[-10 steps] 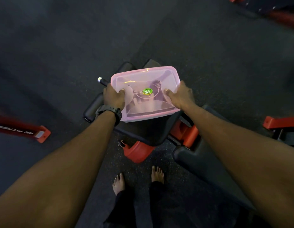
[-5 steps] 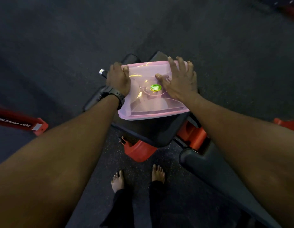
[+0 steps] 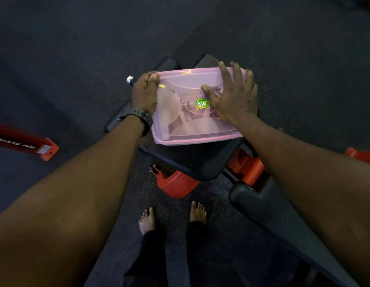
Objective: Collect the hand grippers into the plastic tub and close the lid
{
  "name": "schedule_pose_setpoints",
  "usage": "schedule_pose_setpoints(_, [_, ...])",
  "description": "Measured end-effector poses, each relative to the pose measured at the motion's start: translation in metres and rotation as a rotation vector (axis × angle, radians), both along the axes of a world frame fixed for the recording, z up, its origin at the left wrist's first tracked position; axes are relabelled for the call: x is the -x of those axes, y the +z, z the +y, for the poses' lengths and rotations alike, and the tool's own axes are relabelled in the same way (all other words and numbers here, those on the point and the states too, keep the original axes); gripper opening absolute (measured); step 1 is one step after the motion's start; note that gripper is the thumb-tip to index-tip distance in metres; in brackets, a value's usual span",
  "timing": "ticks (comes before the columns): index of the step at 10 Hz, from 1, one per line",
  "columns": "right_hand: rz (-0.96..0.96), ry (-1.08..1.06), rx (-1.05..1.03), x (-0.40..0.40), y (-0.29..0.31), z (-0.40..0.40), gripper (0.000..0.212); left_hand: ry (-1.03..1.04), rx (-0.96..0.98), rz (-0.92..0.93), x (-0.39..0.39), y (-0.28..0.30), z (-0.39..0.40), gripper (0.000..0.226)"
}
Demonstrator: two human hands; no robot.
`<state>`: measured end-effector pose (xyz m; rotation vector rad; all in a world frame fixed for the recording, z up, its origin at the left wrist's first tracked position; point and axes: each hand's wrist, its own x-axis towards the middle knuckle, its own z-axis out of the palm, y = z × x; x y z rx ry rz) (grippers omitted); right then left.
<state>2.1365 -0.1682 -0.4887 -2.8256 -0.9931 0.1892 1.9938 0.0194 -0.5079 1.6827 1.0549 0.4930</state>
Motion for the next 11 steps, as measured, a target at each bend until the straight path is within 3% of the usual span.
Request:
schedule_pose_setpoints(2, [0.004,0.004,0.029,0.0,0.001,0.002,0.084,0.081,0.064,-0.007,-0.014,0.003,0.005,0.028])
schedule_pose_setpoints(5, [-0.008,-0.003,0.04,0.002,0.001,0.001,0.084,0.266,0.346,-0.172,-0.014,-0.002,0.008,0.019])
schedule_pose_setpoints(6, [0.01,-0.005,0.028,0.001,0.003,0.0,0.084,0.194,0.217,-0.078,-0.014,0.009,0.003,0.023])
schedule_pose_setpoints(7, [0.052,0.003,0.029,0.001,0.005,-0.003,0.085,-0.038,-0.206,0.278,-0.008,0.015,-0.013,0.043])
schedule_pose_setpoints(9, [0.103,0.056,-0.021,0.001,0.006,-0.019,0.085,-0.368,-0.648,0.588,0.022,0.015,-0.063,0.084])
schedule_pose_setpoints(10, [0.031,0.033,-0.028,0.01,0.0,-0.026,0.08,-0.41,-0.676,0.588,0.027,0.012,-0.067,0.087])
schedule_pose_setpoints(11, [0.12,-0.007,-0.091,0.01,-0.002,-0.025,0.074,-0.355,-0.536,0.548,0.023,0.017,-0.059,0.087])
